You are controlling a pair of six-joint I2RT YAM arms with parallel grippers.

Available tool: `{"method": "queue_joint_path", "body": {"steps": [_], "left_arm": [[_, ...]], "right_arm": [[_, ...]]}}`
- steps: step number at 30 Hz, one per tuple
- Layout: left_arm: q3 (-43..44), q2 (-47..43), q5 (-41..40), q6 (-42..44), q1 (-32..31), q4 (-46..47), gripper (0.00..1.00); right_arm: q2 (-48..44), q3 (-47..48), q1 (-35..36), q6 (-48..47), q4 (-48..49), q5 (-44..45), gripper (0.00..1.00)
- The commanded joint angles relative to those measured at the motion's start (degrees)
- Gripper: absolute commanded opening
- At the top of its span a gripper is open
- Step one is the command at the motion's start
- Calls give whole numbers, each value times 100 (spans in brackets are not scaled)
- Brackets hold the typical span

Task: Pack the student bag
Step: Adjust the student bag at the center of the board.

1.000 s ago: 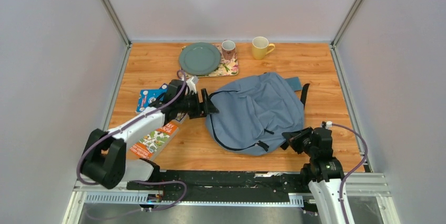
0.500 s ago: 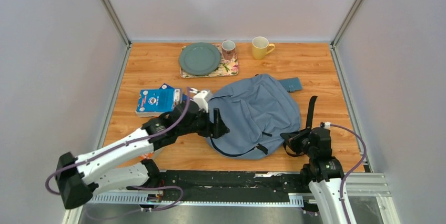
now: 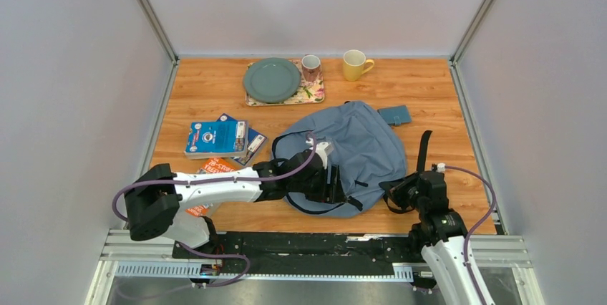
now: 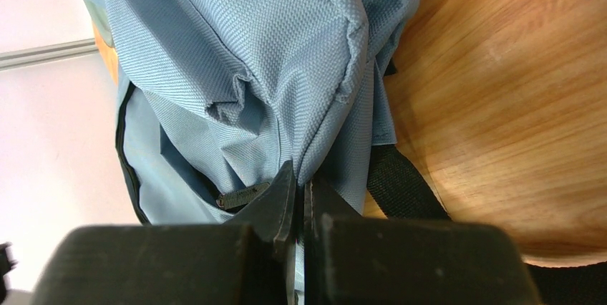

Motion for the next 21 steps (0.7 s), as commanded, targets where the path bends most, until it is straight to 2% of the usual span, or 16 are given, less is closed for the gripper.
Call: {"method": "queue_joint_path", "body": {"steps": [1,4,9,13,17,21], "left_arm": [[-723,-318,245,-662,-56,898,69],[-1050,-415,570,-733,-117,1409,70],[-1104,-179,711,-742,-205,1472,72],[-1156,-81,282,-532,-179,1156,73],[-1297,-116,403,-233,233,892,75],[-1499,-151,447,215,978,733,75]], "right_arm": [[287,305,72,-402,321,-184,0],[709,357,72,-526,479,-254,0],[1569,498,212,-614,979,-396,0],[1809,674,475,-615,998,-194,0],[1721,788,721,-658,761,26,0],[1607,814,775,-790,445,105,0]]}}
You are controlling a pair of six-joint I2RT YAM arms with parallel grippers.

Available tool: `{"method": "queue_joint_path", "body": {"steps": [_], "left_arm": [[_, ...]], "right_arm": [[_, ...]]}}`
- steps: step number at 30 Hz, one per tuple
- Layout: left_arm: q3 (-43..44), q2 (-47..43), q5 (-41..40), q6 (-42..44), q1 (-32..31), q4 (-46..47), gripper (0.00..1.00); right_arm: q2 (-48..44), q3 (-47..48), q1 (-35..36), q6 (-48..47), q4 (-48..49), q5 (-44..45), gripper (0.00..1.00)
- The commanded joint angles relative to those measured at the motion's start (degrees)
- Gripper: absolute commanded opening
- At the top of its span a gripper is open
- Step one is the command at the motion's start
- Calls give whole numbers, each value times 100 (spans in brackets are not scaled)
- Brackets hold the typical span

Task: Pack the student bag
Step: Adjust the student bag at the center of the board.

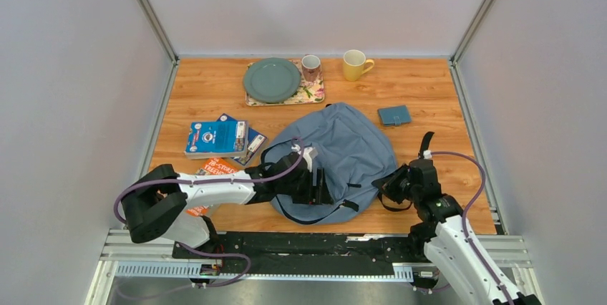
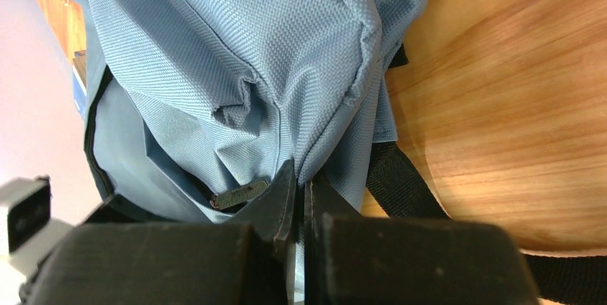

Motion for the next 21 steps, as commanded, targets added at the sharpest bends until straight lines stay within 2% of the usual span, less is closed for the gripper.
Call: {"method": "queue_joint_path", "body": {"steps": [1,4,6,7,10,12,16,18,21], "left_arm": [[-229,-35,122,772,738,-189,75],[-73,-9,594,1168,1282,-391,75],[252,-235,834,1536,1363,-627,75],[732,-342,809,1635,1285,-1133,76],[1473,-930,265,1785,970,-2101,80],[1528,-1543,-295,1567,845,-2385,80],[977,-2538,-1263,1004,731,-3516,81],[390,-3039,-1729,610,687,-3844,81],[-166,-3427,-1942,231,687,-4047,82]], "right_arm": [[-133,262,73,-252,-279,66,0],[-186,227,91,-270,-341,40,2],[-160,235,108,-270,-341,101,3],[-134,235,108,-227,-324,206,3],[24,226,100,-165,-26,312,2],[244,261,100,-103,211,347,2],[727,410,108,-95,520,312,1],[903,446,117,-112,634,330,1],[974,481,117,-95,757,295,2]]}}
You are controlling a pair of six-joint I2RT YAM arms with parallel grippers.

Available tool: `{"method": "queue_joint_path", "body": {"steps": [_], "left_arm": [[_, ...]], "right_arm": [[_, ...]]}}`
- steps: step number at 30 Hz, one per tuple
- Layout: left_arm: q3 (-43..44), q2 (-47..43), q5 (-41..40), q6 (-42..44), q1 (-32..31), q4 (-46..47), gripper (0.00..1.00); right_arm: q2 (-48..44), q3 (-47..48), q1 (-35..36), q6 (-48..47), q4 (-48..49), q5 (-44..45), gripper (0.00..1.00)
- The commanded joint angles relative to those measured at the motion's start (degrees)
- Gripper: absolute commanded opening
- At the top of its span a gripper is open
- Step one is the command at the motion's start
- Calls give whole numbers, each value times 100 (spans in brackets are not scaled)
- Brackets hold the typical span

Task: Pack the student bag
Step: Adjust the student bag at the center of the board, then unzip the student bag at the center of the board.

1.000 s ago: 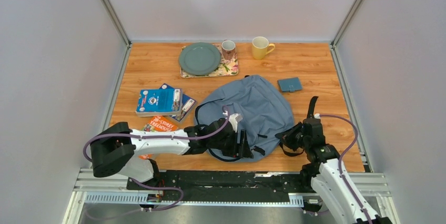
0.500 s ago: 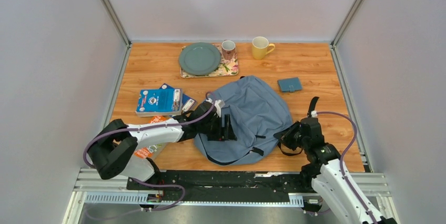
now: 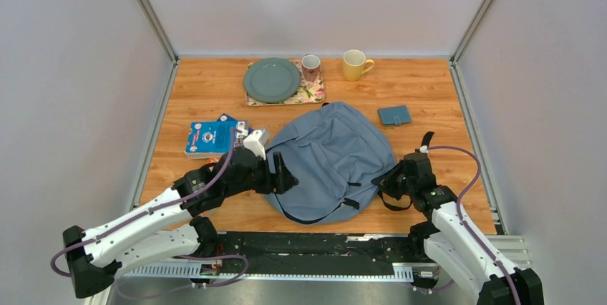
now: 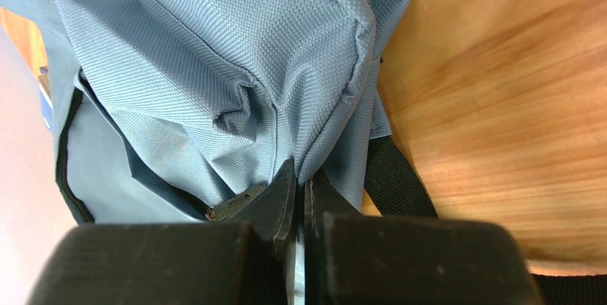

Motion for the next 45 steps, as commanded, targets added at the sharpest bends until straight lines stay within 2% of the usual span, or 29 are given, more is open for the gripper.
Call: {"method": "queue_joint_path", "body": {"steps": [1,7,11,14,15,17,18,19,20,22,23,25,26,27,29,30,32,33,37,39,42,45], "left_arm": [[-1043,-121,-808,-725,-15,-1141,82],[-1591,317,-659,-638,-15,-9,82],[-1302,906,-755,-341,-15,11,79],[-1099,1091,-922,10,72,142,61],[-986,1127,-853,125,143,239,48],[-810,1258,-669,406,458,327,33],[-600,1302,-494,791,547,423,19],[-485,1346,-457,968,626,416,10],[-353,1469,-422,1336,748,407,5],[16,1618,-211,1759,864,337,3],[148,1802,-167,2074,907,258,3],[421,1970,70,2314,1022,65,6],[483,2110,88,2437,1048,-14,11],[553,2155,1,2455,1057,-250,18],[519,2147,-166,2438,1075,-384,23],[388,2086,-219,2429,1092,-375,33],[221,1867,-237,2377,1154,-305,40],[107,1796,-202,2359,1206,-262,53],[149,1505,-132,2385,1321,-366,71],[289,1338,-123,2377,1312,-524,76],[535,1110,-149,2193,1312,-848,77],[589,838,86,1675,1312,-956,78]], "right_arm": [[54,287,49,-25,480,52,2],[-25,392,93,-77,384,-1,2],[-166,384,164,-121,164,17,3],[-367,305,199,-86,41,8,3],[-420,278,216,-60,6,-1,3],[-675,226,269,-34,-169,8,3],[-780,208,278,-16,-231,25,3],[-1007,190,287,-16,-319,43,3],[-1123,181,287,2,-476,61,4],[-1386,190,304,-42,-592,52,9],[-1431,225,304,-103,-636,17,27],[-1379,374,296,-366,-758,25,45],[-1318,618,295,-472,-1064,104,61],[-1248,760,304,-690,-1232,287,69],[-1037,937,304,-806,-1470,429,84],[-966,1076,304,-850,-1497,552,86],[-756,1200,304,-973,-1585,710,91],[-685,1314,296,-1009,-1612,998,91],[-281,1709,243,-1281,-1831,1738,96],[-114,1807,85,-1448,-1727,1618,99],[343,1930,-161,-1606,-1559,1345,99],[625,1861,-162,-1616,-1244,1073,100]]}}
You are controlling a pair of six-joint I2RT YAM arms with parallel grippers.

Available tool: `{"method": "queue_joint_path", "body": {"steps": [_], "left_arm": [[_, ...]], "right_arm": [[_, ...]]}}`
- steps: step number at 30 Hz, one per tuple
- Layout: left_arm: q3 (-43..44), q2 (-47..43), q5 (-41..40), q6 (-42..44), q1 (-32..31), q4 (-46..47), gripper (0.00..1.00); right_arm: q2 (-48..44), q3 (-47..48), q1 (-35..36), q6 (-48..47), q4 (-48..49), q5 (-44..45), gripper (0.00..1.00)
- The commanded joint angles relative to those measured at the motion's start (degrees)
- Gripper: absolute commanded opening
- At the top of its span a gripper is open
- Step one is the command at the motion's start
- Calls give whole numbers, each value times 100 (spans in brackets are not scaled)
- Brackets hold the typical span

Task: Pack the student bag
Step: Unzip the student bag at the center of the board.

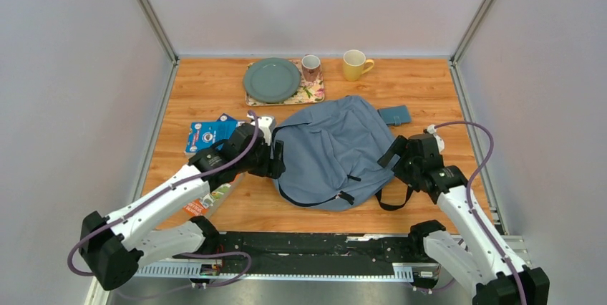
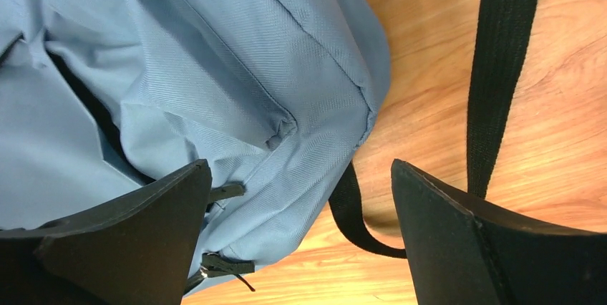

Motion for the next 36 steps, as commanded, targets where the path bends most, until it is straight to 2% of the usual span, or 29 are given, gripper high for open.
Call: {"method": "queue_joint_path", "body": {"steps": [1,2,4,5,6,10,13,14,16,17,18,19,22,28,36], "left_arm": [[290,-504,433,-684,23,-180,78],[150,-558,852,-999,-3,-84,78],[61,-629,945,-1282,-301,251,78],[52,-637,614,-1518,-520,304,78],[61,-594,419,-1608,-1009,391,78],[61,-68,-4,-2292,-1813,804,79],[-229,257,39,-2802,-2138,1577,79],[-325,346,39,-2908,-2183,1822,79],[-405,556,39,-3250,-2227,2052,79],[-483,627,48,-3374,-2236,2279,79],[-510,698,74,-3471,-2254,2412,79],[-519,846,83,-3655,-2271,2501,77],[-397,1189,-40,-3893,-2455,2511,75],[-89,1901,-224,-4271,-2825,2616,75],[228,2640,-505,-4702,-2922,2765,77]], "right_arm": [[308,64,-39,-226,521,-244,100],[326,-50,-39,-190,713,-332,100],[335,-182,-48,-41,908,-577,100],[317,-235,-48,3,1056,-613,100],[309,-366,-39,108,1127,-657,100],[247,-639,-39,345,1444,-737,97],[194,-789,-39,469,1611,-877,81],[177,-816,-39,478,1612,-912,68],[72,-860,-39,522,1577,-1009,56],[10,-895,-39,548,1585,-1062,42],[-121,-947,-31,574,1620,-1184,33],[-201,-1061,-30,618,1655,-1229,21],[-639,-1289,-22,838,1577,-1352,3],[-1879,-1712,31,1198,1384,-1352,0],[-2363,-1747,75,1093,970,-1571,0]]}}
